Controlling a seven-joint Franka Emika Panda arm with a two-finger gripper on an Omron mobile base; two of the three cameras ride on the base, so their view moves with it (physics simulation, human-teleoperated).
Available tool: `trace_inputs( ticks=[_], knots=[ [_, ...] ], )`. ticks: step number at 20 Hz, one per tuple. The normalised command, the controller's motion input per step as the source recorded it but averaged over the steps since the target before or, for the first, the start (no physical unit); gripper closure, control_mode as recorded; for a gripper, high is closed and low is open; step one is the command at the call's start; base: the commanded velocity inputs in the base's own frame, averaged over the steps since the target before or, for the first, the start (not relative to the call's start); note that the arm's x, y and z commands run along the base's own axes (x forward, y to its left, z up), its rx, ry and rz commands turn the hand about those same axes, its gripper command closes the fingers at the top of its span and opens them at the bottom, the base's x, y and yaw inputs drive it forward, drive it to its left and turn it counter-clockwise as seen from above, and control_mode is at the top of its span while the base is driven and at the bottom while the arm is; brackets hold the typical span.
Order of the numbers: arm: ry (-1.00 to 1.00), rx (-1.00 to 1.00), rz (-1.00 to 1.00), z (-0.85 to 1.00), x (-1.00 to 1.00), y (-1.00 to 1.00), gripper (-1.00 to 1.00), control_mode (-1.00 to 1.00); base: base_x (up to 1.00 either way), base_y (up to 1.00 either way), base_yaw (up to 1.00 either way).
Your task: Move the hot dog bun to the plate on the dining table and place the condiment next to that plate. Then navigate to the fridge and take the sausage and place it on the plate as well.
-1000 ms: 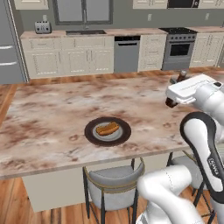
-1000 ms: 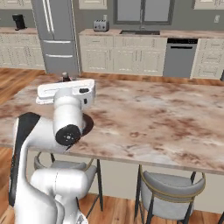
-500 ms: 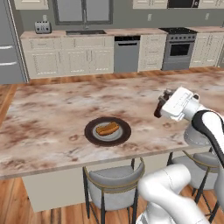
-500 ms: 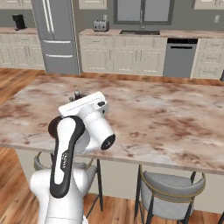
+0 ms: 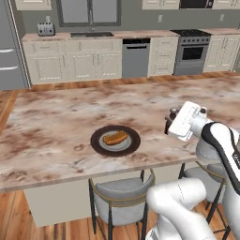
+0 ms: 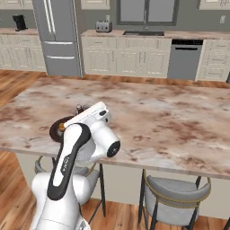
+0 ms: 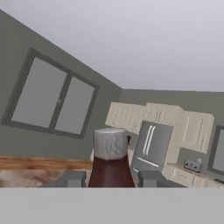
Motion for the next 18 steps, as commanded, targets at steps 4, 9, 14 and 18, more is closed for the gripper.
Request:
trace_inputs(
  ticks=[4, 9, 14, 18],
  knots=[
    [0.21, -0.18, 0.0, -0.3, 0.37, 0.0, 1.0, -1.0, 0.0, 0.0, 0.0],
    [0.16, -0.03, 0.03, -0.48, 0.6, -0.04, 1.0, -1.0, 0.0, 0.0, 0.0],
    [0.01, 0.01, 0.17, -0.53, 0.5, -0.19, 1.0, -1.0, 0.0, 0.0, 0.0],
    [0.0, 0.05, 0.18, -0.44, 0.42, -0.09, 1.0, -1.0, 0.0, 0.0, 0.0]
  ],
)
